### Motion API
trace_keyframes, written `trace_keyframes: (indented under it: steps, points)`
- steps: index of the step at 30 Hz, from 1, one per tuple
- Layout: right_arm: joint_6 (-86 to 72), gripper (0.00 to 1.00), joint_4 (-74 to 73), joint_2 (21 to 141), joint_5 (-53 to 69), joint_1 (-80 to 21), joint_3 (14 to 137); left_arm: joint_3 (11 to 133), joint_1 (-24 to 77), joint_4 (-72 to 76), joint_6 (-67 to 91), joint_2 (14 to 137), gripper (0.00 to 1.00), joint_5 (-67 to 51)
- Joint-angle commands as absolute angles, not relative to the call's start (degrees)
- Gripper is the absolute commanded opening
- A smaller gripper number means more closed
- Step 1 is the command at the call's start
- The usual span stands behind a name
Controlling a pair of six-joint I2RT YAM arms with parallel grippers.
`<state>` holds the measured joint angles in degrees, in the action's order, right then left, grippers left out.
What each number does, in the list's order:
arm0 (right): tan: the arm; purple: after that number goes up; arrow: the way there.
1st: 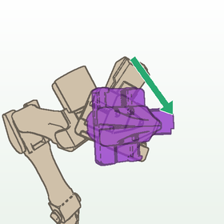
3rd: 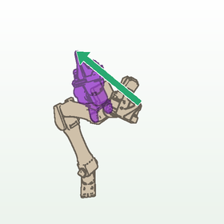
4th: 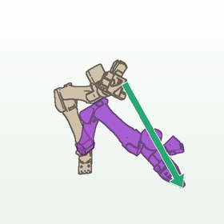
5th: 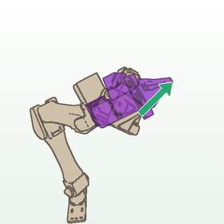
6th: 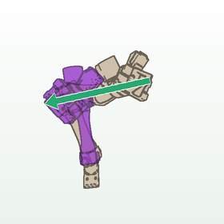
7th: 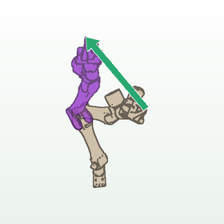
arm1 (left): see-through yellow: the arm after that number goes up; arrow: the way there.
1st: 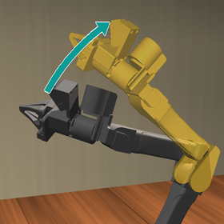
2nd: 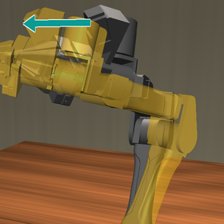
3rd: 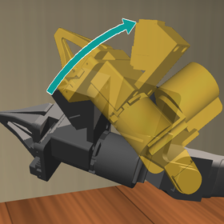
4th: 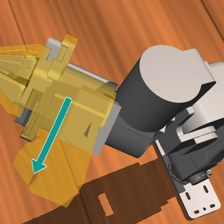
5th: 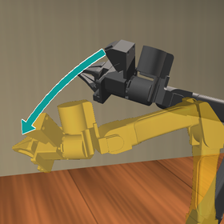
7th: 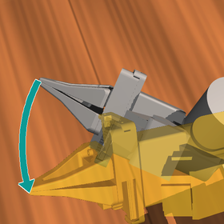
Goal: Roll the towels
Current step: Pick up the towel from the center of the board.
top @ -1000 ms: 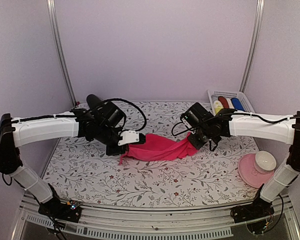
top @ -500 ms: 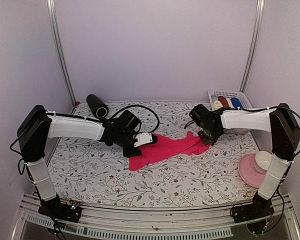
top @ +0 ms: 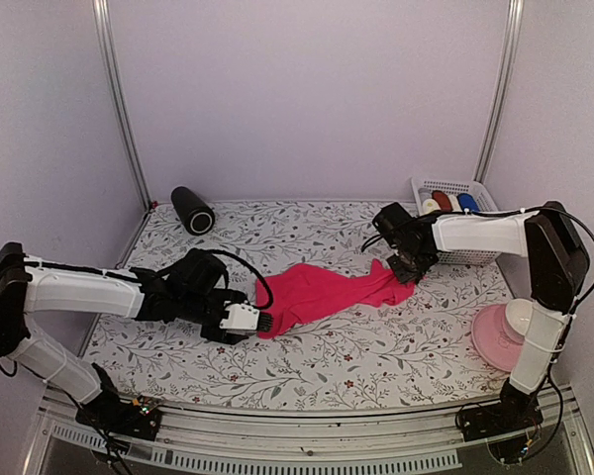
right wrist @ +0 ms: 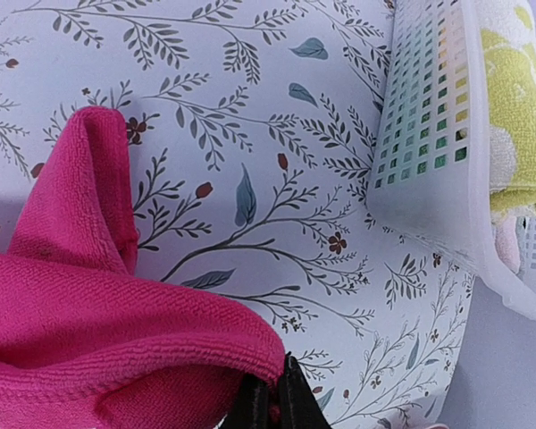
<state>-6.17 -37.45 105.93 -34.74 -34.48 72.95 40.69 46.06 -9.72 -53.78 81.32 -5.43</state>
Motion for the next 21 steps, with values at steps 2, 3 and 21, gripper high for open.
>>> trace_keyframes:
  steps: [2, 3, 21]
  points:
    - [-6.0, 0.03, -36.1, 104.0, -32.8, -34.4, 73.0, 40.5, 45.9, -6.0, -62.0, 84.6, 0.57, -8.0]
    - [-6.1, 0.03, -36.0, 103.6, -32.5, -34.4, 72.8, 40.7, 46.0, -5.5, -62.2, 85.6, 0.57, -7.7]
    - [-5.3, 0.04, -34.2, 100.4, -30.5, -34.4, 71.1, 39.3, 49.7, 0.9, -66.1, 94.4, 0.42, -2.9]
